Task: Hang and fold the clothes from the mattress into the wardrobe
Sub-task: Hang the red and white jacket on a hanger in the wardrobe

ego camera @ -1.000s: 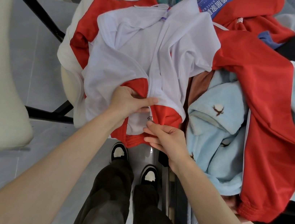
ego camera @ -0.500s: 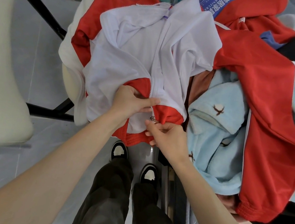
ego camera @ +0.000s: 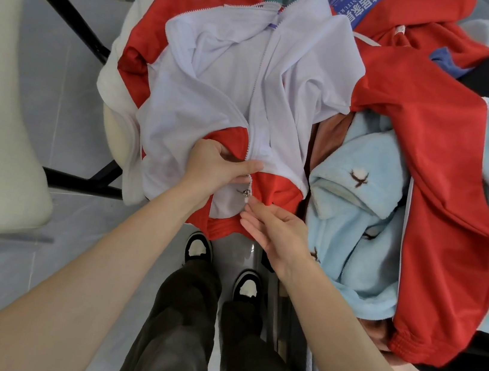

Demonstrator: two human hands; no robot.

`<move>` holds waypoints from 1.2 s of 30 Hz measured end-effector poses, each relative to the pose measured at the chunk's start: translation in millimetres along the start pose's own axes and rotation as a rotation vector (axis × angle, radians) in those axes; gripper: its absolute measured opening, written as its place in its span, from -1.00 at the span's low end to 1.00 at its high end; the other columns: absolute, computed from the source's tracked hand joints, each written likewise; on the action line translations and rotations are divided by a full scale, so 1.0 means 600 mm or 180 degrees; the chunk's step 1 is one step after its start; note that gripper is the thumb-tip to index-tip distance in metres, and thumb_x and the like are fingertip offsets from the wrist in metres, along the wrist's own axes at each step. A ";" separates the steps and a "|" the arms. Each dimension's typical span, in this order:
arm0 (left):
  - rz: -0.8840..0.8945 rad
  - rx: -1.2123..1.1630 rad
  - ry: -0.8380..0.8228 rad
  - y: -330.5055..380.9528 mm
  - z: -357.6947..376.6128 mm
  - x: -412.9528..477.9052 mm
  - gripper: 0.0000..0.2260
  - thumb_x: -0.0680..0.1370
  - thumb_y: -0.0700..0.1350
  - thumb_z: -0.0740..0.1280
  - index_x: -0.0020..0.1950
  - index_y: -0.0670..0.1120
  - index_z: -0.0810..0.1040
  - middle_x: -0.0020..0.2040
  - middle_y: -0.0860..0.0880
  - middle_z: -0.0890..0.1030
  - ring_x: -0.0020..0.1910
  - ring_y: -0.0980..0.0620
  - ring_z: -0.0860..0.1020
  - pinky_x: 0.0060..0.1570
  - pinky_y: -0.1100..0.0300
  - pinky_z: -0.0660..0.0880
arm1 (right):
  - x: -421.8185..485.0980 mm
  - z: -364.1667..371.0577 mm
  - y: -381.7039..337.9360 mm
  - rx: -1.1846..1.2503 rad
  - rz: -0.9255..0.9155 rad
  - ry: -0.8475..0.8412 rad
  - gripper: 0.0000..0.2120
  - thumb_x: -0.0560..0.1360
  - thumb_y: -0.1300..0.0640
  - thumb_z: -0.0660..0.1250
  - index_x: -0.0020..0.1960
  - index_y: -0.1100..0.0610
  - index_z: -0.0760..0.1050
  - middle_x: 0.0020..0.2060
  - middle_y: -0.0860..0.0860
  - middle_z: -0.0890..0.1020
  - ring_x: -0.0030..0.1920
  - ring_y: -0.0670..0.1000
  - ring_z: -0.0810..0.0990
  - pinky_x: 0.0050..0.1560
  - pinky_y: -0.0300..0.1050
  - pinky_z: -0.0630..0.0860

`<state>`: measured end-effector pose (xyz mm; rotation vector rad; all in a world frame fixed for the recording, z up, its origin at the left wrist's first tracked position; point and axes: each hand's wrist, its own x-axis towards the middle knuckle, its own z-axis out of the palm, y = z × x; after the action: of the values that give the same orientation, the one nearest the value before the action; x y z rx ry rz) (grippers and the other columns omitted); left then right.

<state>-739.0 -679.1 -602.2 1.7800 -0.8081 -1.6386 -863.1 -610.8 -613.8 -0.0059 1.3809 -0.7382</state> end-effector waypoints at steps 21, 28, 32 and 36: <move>-0.0003 0.0012 0.0070 0.002 0.006 -0.012 -0.85 0.34 -0.29 0.54 -0.21 -0.28 0.60 -0.29 -0.10 0.65 -0.34 0.13 0.65 -0.33 0.35 0.55 | -0.001 -0.008 0.004 0.0125 0.0473 -0.0815 -0.84 0.53 0.08 0.33 -0.14 0.14 0.61 -0.29 -0.02 0.62 -0.21 -0.10 0.59 0.03 -0.20 0.57; -0.0506 -0.0717 -0.0263 -0.015 -0.012 -0.008 -0.80 0.43 -0.17 0.48 -0.14 -0.23 0.50 -0.06 -0.22 0.66 -0.08 -0.05 0.67 -0.15 0.20 0.62 | 0.001 -0.018 -0.005 -0.0305 0.0422 -0.0824 -0.79 0.59 0.11 0.24 0.12 0.21 0.53 -0.14 0.00 0.72 -0.17 -0.11 0.69 -0.08 -0.26 0.61; -0.0429 -0.0776 -0.0142 -0.020 -0.020 -0.003 -0.77 0.44 -0.16 0.47 -0.27 -0.16 0.43 -0.13 -0.17 0.65 -0.18 -0.02 0.67 -0.22 0.21 0.61 | 0.011 -0.011 -0.009 -0.0482 0.0294 -0.0800 -0.83 0.59 0.12 0.26 0.11 0.18 0.52 -0.13 -0.01 0.72 -0.17 -0.13 0.69 -0.05 -0.28 0.60; -0.0533 -0.0763 -0.0170 -0.014 -0.031 0.010 -0.77 0.47 -0.03 0.44 -0.22 -0.15 0.48 -0.22 -0.08 0.67 -0.19 0.01 0.66 -0.18 0.18 0.61 | 0.017 -0.005 0.000 -0.0830 0.0060 -0.0702 -0.82 0.56 0.10 0.31 0.06 0.19 0.57 -0.13 -0.03 0.72 -0.16 -0.17 0.67 0.05 -0.25 0.56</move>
<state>-719.4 -677.8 -611.1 1.6770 -0.4716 -1.8134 -865.8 -614.0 -623.5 -0.2717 1.2545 -0.5209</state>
